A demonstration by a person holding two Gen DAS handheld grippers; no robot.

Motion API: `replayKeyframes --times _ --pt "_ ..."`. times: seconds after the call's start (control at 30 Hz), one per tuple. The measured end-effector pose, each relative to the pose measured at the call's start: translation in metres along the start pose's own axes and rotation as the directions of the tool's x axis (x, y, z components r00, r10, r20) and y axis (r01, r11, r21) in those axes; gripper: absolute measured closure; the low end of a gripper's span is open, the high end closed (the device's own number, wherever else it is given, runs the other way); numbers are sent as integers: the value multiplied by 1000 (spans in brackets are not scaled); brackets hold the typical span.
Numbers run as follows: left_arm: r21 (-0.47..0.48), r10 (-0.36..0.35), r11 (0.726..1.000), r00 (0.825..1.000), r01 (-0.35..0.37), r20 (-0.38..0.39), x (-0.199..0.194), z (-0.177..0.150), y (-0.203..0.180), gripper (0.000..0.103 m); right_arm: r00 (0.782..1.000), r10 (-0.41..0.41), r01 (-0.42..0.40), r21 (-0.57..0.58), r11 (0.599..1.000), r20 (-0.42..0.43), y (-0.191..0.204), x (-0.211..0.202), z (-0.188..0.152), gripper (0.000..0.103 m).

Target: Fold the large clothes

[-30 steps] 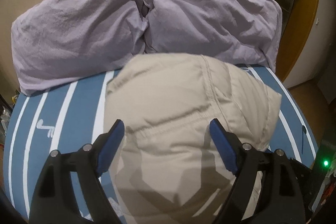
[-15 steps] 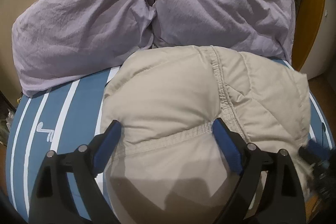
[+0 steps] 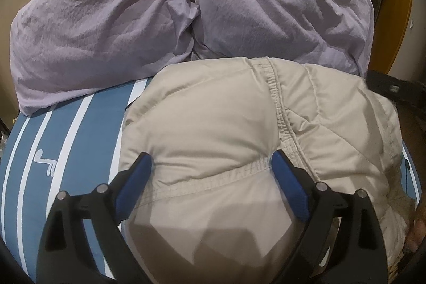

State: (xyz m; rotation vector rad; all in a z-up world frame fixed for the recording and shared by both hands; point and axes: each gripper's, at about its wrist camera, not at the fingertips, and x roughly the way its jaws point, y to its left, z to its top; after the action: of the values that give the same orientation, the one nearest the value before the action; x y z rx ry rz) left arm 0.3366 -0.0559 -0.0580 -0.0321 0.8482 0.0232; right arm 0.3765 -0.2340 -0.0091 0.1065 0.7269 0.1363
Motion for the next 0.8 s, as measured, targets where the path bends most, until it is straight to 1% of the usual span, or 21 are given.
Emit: replayKeyframes --times 0.07,0.17,0.27,0.4,0.8 --pt "-4 -7 1000 1000 7 2 1 0 1 12 1000 -22 22 -4 1000 -20 1 15 -4 52" --pt "-4 -16 1000 1000 16 10 0 -2 1 11 998 -35 35 4 999 -51 -3 32 -15 52" --pt "3 -19 1000 1000 19 16 0 -3 -2 11 997 -53 53 6 999 -50 -6 44 -29 51" --pt "8 -19 1000 999 19 25 1 -5 -4 11 997 -66 67 9 998 -48 -7 53 -36 50" --pt "26 -15 1000 999 14 52 5 -10 -10 9 996 -70 72 22 997 -60 -11 76 -51 47"
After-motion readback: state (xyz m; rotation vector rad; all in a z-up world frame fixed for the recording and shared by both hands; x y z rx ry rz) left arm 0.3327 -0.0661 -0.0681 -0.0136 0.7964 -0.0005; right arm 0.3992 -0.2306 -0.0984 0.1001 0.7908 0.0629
